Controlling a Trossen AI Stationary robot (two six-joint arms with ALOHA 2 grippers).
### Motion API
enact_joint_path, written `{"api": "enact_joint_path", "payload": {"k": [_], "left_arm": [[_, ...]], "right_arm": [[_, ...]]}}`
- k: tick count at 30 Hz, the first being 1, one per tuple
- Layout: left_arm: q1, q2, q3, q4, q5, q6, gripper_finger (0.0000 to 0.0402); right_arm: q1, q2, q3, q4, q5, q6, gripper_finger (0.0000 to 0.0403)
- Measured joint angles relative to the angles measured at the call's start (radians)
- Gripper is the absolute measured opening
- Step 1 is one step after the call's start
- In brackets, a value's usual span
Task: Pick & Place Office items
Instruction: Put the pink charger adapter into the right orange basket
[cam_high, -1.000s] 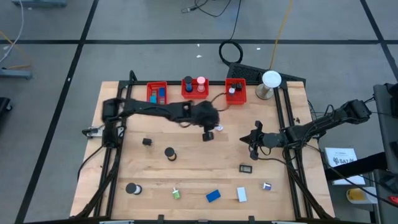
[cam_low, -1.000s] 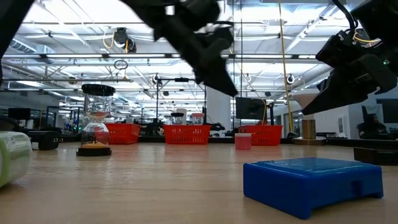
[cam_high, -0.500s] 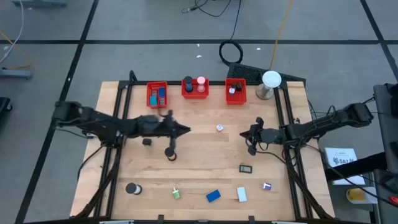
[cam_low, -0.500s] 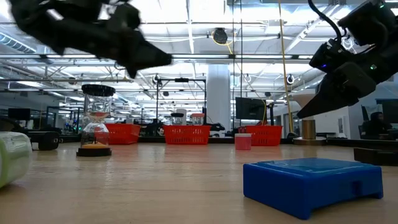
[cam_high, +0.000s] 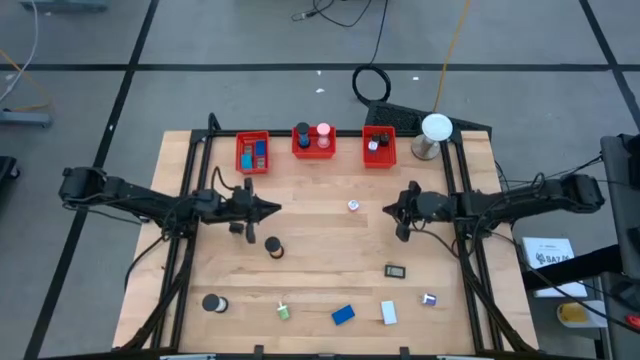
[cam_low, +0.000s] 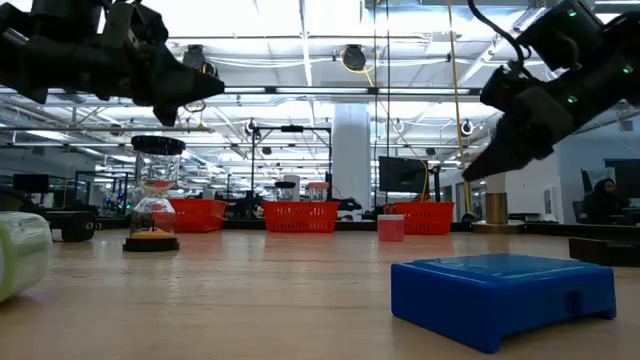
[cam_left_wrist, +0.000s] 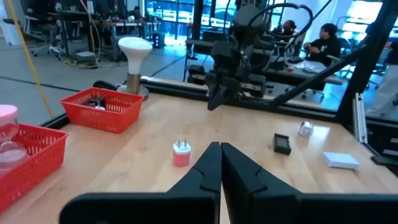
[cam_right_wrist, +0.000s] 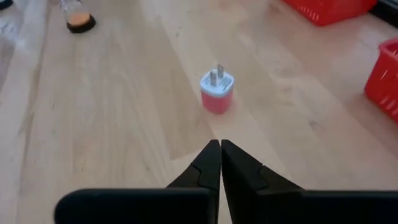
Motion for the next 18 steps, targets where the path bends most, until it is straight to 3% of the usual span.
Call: {"api": "enact_joint_path", "payload": {"k": [8,18], "left_arm": [[0.0,0.002,0.002,-0.001,0.0,0.009,0.0033],[0.0,0.002,0.002,0.0,0.0,0.008,0.0037]], "right_arm": [[-0.079,0.085,0.109,-0.066,-0.062,-0.06,0.0082],[-0.121,0.403,0.399,-0.276,-0.066,-0.049,0.0218]]}}
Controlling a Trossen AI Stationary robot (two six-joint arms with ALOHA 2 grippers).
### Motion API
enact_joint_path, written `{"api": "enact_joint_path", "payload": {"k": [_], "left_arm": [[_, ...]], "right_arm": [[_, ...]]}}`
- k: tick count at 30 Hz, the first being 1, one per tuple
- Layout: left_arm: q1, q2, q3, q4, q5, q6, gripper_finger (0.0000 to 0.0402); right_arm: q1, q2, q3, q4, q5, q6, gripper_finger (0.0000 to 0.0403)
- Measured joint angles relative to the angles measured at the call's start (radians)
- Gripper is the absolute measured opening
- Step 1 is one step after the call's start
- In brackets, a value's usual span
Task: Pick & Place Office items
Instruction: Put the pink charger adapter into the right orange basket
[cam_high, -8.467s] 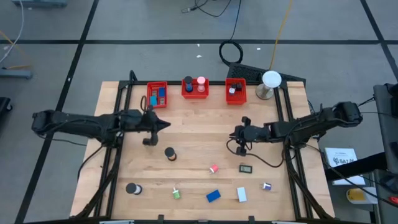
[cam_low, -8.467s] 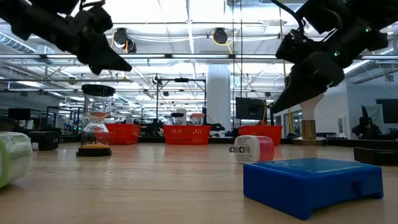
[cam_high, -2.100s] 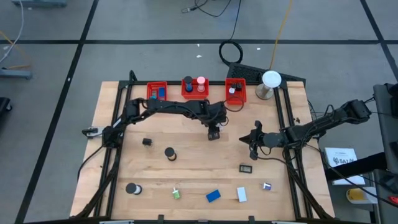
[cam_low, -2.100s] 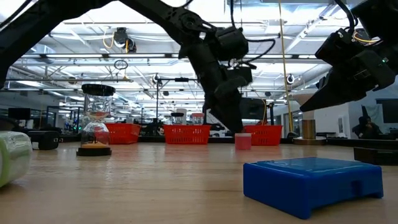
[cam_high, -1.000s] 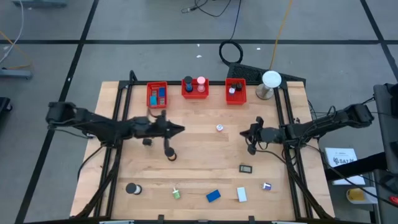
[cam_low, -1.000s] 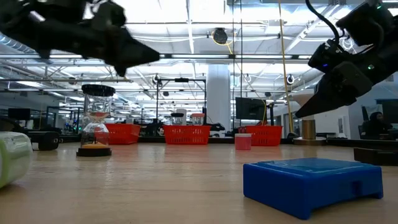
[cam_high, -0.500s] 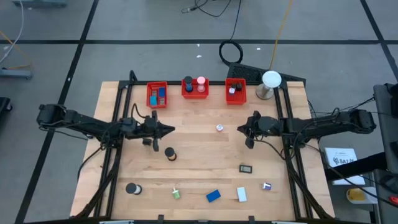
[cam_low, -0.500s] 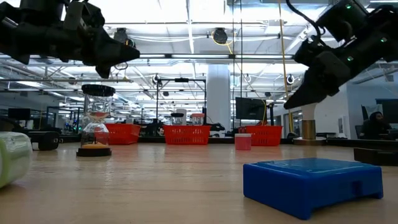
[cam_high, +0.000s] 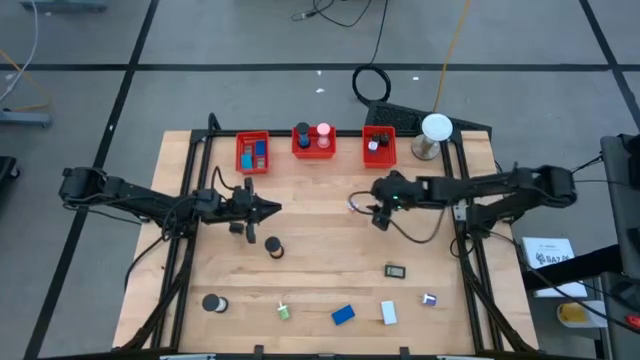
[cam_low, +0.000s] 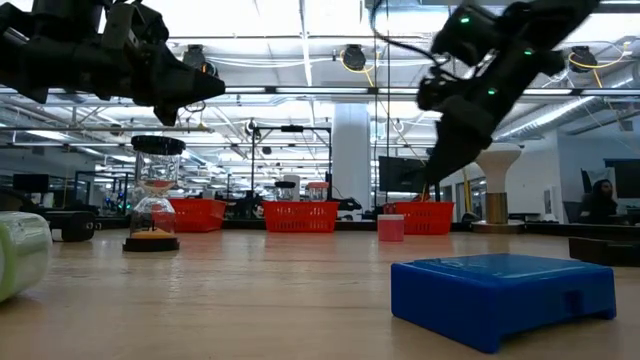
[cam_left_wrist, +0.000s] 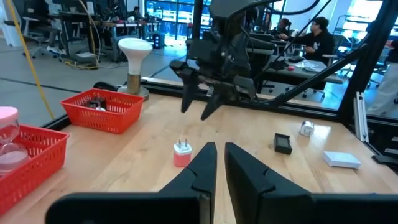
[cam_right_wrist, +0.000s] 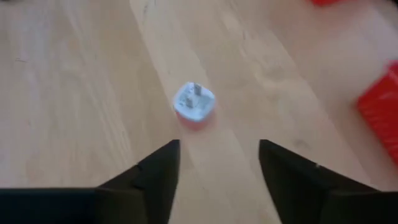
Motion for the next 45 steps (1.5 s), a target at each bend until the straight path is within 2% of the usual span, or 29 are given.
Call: {"api": "enact_joint_path", "payload": {"k": [4,8,11,16,26,31,38,45], "left_arm": [[0.0,0.0,0.0,0.0,0.0,0.001,0.0037],[0.0,0.0,0.0,0.0,0.0,0.001,0.0037],[0.0,0.0,0.001,0.0,0.0,0.001,0.0037],[0.0,0.0,0.001,0.0,0.0,0.002,0.0037],[0.0,0.0,0.001,0.001,0.0,0.001,0.0037],[0.0,0.0,0.001,0.001,0.0,0.001,0.0037],[0.0,0.0,0.001,0.0,0.0,0.001,0.0037],[0.0,0.0,0.001,0.0,0.0,0.001,0.0037]], "right_arm": [[0.001,0.121,0.105,-0.054,-0.046,0.064,0.0263],[0.001,0.214,0.181,-0.087,-0.045,0.119,0.0286],[0.001,0.266,0.217,-0.086,-0.032,0.138,0.0289],[-0.003,0.329,0.251,-0.08,0.056,0.136,0.0283],[-0.005,0.408,0.263,-0.053,0.059,0.178,0.0276],[-0.02,0.423,0.262,-0.052,0.059,0.187,0.0239],[-0.043,0.421,0.262,-0.051,-0.013,0.187,0.0133],[-0.108,0.305,0.293,-0.152,0.001,0.181,0.0127]]}}
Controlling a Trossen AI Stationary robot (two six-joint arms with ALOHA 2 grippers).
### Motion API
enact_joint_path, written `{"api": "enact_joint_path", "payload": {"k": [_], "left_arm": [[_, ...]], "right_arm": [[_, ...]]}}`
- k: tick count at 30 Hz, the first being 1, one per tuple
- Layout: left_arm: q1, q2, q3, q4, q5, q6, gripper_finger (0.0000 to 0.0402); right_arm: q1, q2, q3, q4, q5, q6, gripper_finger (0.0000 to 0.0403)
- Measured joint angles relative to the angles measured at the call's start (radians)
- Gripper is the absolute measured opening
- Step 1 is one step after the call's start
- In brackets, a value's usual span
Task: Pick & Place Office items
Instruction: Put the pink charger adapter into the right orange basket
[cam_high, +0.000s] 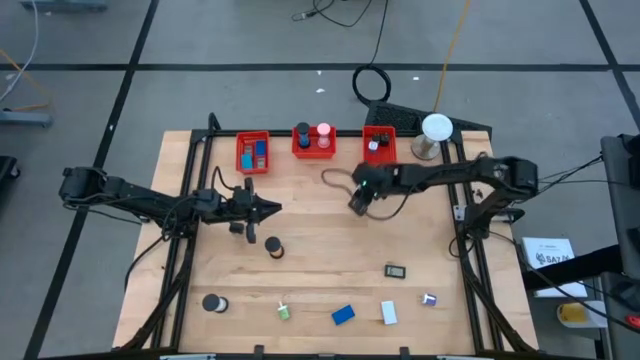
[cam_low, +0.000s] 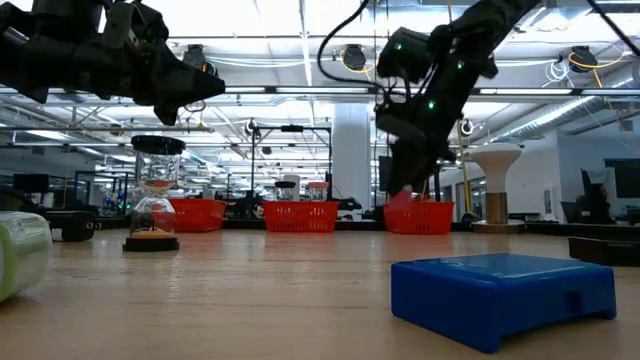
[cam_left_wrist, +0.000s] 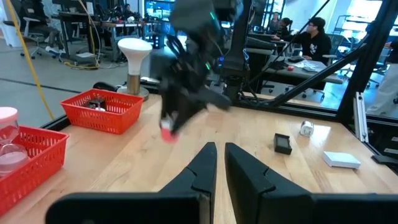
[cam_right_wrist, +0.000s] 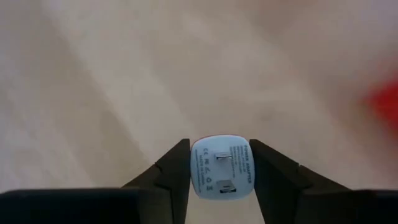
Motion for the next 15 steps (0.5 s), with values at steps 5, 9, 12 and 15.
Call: {"api": "enact_joint_path", "payload": {"k": [5,9,12,15], "left_arm": [[0.0,0.0,0.0,0.0,0.0,0.0,0.0037],[0.0,0.0,0.0,0.0,0.0,0.0,0.0037],[0.0,0.0,0.0,0.0,0.0,0.0,0.0037],[0.0,0.0,0.0,0.0,0.0,0.0,0.0037]], "right_arm": [[-0.145,-0.065,0.084,-0.128,0.115,-0.047,0.013],[-0.287,-0.059,0.102,-0.138,0.114,-0.11,0.0132],[-0.372,-0.042,0.1,-0.145,0.114,-0.122,0.0132],[-0.426,-0.034,0.094,-0.141,0.106,-0.132,0.0132]]}}
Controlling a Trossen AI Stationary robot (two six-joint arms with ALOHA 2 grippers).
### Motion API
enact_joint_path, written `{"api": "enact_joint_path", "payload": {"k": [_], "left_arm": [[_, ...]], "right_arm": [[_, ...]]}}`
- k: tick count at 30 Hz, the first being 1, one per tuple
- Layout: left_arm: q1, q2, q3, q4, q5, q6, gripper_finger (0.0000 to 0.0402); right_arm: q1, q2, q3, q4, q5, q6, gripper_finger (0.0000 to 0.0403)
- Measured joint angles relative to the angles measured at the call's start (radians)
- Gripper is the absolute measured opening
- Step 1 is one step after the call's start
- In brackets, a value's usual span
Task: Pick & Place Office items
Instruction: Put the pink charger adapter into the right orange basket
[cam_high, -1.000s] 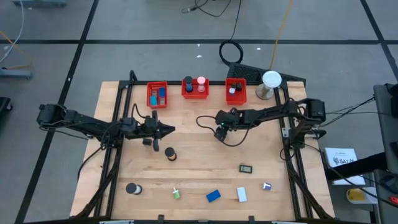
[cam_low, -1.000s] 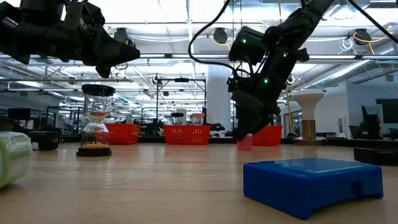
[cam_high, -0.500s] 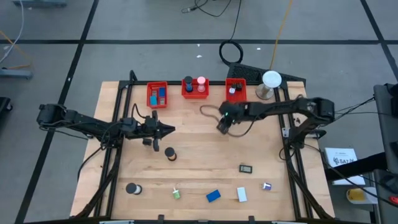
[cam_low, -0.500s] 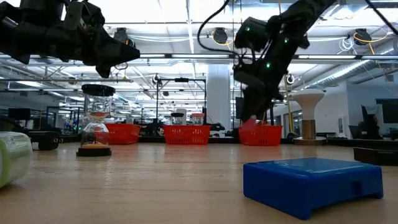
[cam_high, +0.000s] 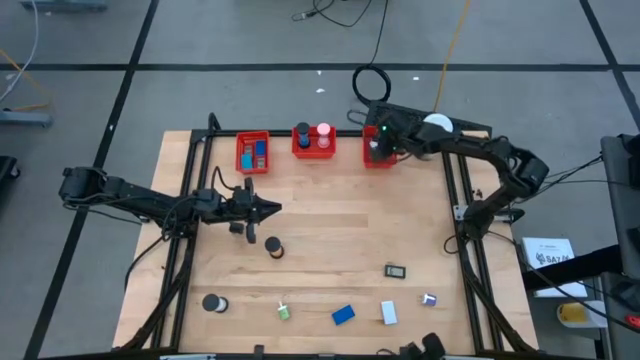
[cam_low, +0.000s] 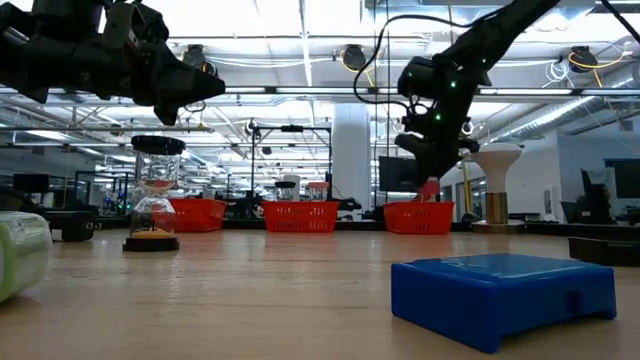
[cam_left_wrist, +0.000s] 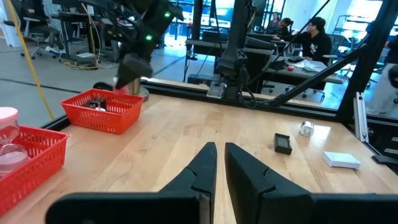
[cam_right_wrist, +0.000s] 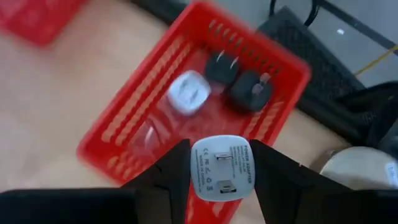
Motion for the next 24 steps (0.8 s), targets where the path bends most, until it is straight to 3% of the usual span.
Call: {"api": "enact_joint_path", "payload": {"k": [24], "left_arm": [[0.0,0.0,0.0,0.0,0.0,0.0,0.0037]], "right_arm": [[-0.042,0.203,0.0,0.129,0.012,0.039,0.0132]]}}
